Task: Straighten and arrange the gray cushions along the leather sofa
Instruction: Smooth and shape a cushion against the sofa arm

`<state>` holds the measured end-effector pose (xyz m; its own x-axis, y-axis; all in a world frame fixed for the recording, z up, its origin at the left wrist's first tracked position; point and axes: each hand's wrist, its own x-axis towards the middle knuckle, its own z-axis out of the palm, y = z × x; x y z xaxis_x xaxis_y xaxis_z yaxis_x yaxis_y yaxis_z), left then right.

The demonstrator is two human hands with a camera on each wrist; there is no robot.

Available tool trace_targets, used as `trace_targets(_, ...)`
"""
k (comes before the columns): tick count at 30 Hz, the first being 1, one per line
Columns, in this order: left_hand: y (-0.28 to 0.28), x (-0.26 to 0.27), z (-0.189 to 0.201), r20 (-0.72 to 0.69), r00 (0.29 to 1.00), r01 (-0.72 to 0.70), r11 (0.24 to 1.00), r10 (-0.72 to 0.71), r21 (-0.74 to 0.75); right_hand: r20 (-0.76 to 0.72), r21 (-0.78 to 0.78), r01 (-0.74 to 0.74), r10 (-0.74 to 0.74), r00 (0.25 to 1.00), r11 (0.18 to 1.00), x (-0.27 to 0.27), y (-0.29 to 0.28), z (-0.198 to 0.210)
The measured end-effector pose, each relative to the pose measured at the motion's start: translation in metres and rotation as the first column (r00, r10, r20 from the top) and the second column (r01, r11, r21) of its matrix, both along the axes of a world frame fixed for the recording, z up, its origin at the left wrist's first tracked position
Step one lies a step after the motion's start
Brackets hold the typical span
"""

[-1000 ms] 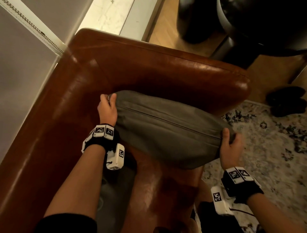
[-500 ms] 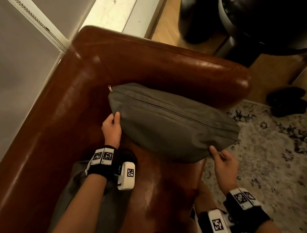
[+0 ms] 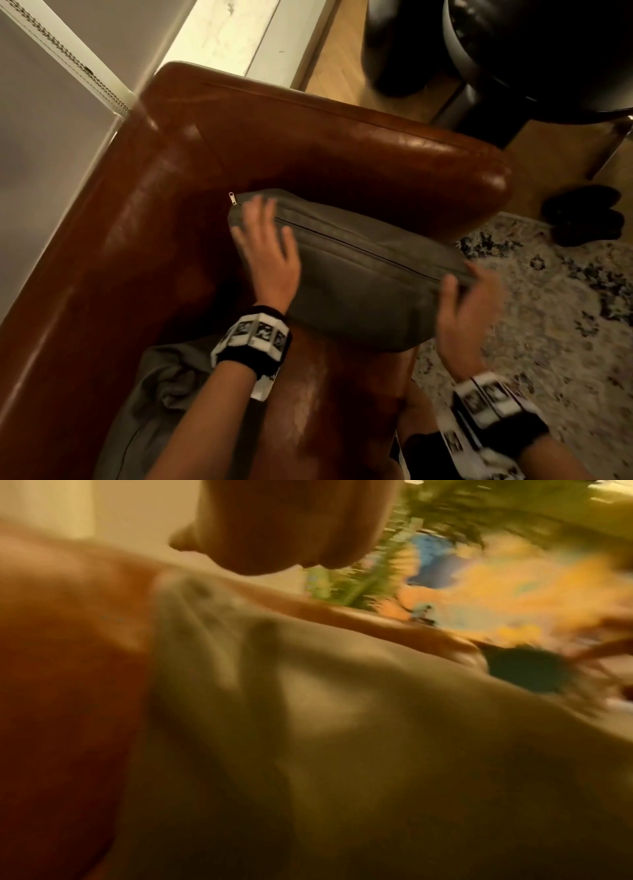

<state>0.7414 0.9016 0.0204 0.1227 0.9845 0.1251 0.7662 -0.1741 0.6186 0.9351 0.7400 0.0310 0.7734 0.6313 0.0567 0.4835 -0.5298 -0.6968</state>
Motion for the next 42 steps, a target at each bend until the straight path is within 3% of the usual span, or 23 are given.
trace_targets(1,-0.001,0.018,0.002,-0.07,0.981,0.179,0.984,-0.18,-0.016,0.039,-0.094,-0.126,0.13,0.991,0.988,-0.008,0.025,-0.003)
trace_targets(3,-0.004,0.047,-0.003,-0.279,0.829,0.466,0.874,-0.485,-0.135,0.085,-0.302,-0.356,0.397,0.914,0.884,-0.027,0.066,-0.022)
trace_targets(5,-0.006,0.055,-0.018,-0.476,0.619,0.561,0.776,-0.624,-0.287,0.073,-0.465,-0.453,0.543,0.836,0.76,-0.043,0.087,-0.046)
trace_targets(6,-0.001,0.052,-0.025,-0.527,0.564,0.559,0.764,-0.636,-0.323,0.068,-0.497,-0.457,0.558,0.827,0.738,-0.046,0.09,-0.056)
trace_targets(7,0.005,0.045,-0.029,-0.551,0.552,0.543,0.772,-0.625,-0.331,0.061,-0.498,-0.45,0.548,0.834,0.741,-0.045,0.089,-0.06)
trace_targets(11,0.055,0.015,-0.027,-0.632,0.621,0.363,0.885,-0.463,-0.292,0.105,-0.398,-0.358,0.429,0.897,0.845,-0.016,0.069,-0.062)
trace_targets(14,0.094,0.004,-0.014,-0.618,0.717,0.152,0.938,-0.322,-0.312,0.131,-0.39,-0.104,0.168,0.977,0.915,0.02,0.053,-0.062)
trace_targets(17,0.105,0.0,-0.01,-0.446,0.867,0.068,0.939,-0.223,-0.338,0.026,-0.292,-0.013,0.021,0.999,0.956,0.044,0.042,-0.062)
trace_targets(19,0.102,-0.003,-0.009,-0.298,0.949,0.005,0.953,-0.099,-0.302,-0.04,-0.125,-0.041,0.036,0.999,0.991,0.051,0.041,-0.058)
trace_targets(21,0.099,-0.008,-0.006,-0.236,0.972,-0.054,0.971,-0.002,-0.233,-0.06,-0.016,-0.101,0.1,0.993,0.995,0.056,0.042,-0.048)
trace_targets(25,0.097,-0.015,-0.003,-0.26,0.966,-0.048,0.992,0.015,-0.12,0.03,0.044,-0.164,0.163,0.986,0.985,0.056,0.042,-0.043)
trace_targets(28,0.092,-0.013,-0.007,-0.303,0.953,-0.016,0.991,-0.024,-0.131,0.076,-0.004,-0.139,0.139,0.987,0.99,0.055,0.043,-0.053)
trace_targets(31,0.077,-0.009,-0.007,-0.438,0.898,0.004,0.997,-0.04,-0.083,0.12,-0.094,-0.122,0.133,0.984,0.988,0.054,0.039,-0.055)
trace_targets(33,0.049,0.004,-0.004,-0.479,0.869,0.136,0.991,-0.125,-0.011,0.187,-0.197,-0.071,0.109,0.976,0.978,0.048,0.035,-0.048)
trace_targets(35,0.008,0.022,-0.008,-0.491,0.787,0.395,0.917,-0.373,-0.063,0.299,-0.248,-0.105,0.179,0.937,0.963,0.031,0.034,-0.037)
trace_targets(37,-0.023,0.032,-0.019,-0.525,0.645,0.545,0.816,-0.555,-0.193,0.319,-0.31,-0.309,0.405,0.857,0.899,0.003,0.037,-0.028)
trace_targets(39,-0.029,0.031,-0.029,-0.519,0.616,0.547,0.796,-0.593,-0.261,0.213,-0.428,-0.506,0.628,0.748,0.749,-0.023,0.039,-0.03)
trace_targets(42,-0.013,0.019,-0.03,-0.558,0.556,0.591,0.765,-0.617,-0.256,0.087,-0.556,-0.546,0.697,0.712,0.627,-0.032,0.042,-0.043)
